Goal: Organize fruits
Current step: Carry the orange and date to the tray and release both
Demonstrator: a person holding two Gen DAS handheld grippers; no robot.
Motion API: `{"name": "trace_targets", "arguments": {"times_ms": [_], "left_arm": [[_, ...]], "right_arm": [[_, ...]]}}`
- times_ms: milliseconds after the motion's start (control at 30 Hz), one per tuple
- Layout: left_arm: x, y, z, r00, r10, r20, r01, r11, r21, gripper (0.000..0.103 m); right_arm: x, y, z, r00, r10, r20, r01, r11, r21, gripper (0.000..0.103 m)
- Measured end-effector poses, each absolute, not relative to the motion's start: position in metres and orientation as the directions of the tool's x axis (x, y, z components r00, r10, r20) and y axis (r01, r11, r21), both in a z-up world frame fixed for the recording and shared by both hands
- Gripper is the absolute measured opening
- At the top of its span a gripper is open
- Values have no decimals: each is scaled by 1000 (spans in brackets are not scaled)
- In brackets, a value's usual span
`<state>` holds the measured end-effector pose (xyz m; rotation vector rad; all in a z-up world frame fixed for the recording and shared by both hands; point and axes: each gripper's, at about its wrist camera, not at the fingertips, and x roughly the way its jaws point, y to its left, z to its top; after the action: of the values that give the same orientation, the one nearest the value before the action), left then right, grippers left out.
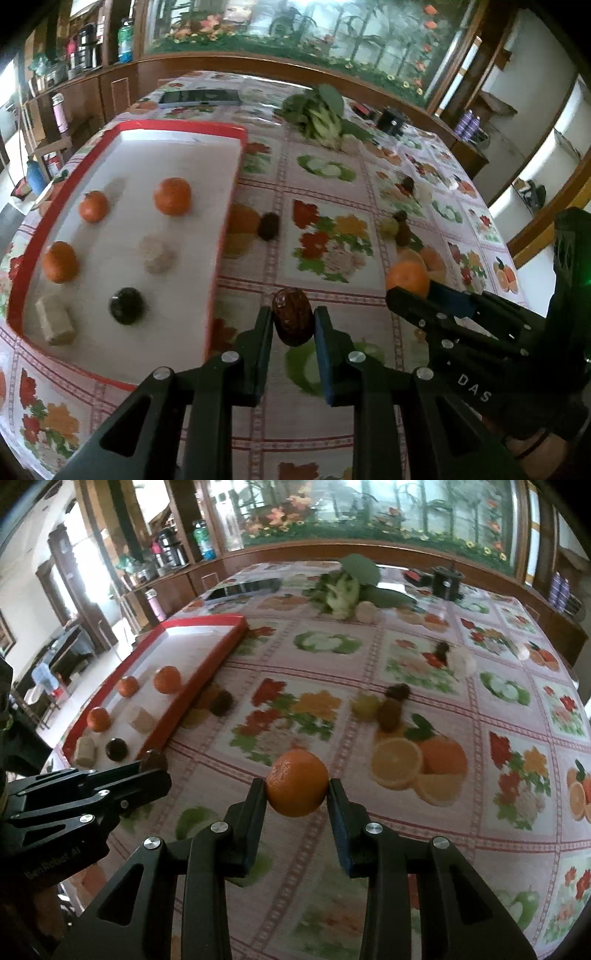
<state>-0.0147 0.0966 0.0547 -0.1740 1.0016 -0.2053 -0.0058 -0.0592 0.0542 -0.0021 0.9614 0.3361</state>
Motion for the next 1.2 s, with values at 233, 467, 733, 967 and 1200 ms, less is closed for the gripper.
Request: {"name": "trace_targets", "arguments": {"times_ms": [233,467,733,967,1200], "left_arm": [[-16,137,62,556,-200,-807,14,973,-231,25],[-10,188,63,576,-111,-810,-90,976,-198,25],[13,226,56,576,-40,-817,-171,971,-168,25],[34,229,40,550,-47,-834,-168,972,-165,25],[47,226,32,547,-44,-836,-151,977,-151,25]], "right_arm": [[3,-21,62,515,314,-797,-353,926,137,33],[15,29,68,500,354,-790,-433,893,126,33],[39,74,67,479,384,-789,-492,862,121,33],[56,94,49,462,354,-813,-499,862,91,33],[64,100,40,439,346,-829,-514,854,85,33]]}}
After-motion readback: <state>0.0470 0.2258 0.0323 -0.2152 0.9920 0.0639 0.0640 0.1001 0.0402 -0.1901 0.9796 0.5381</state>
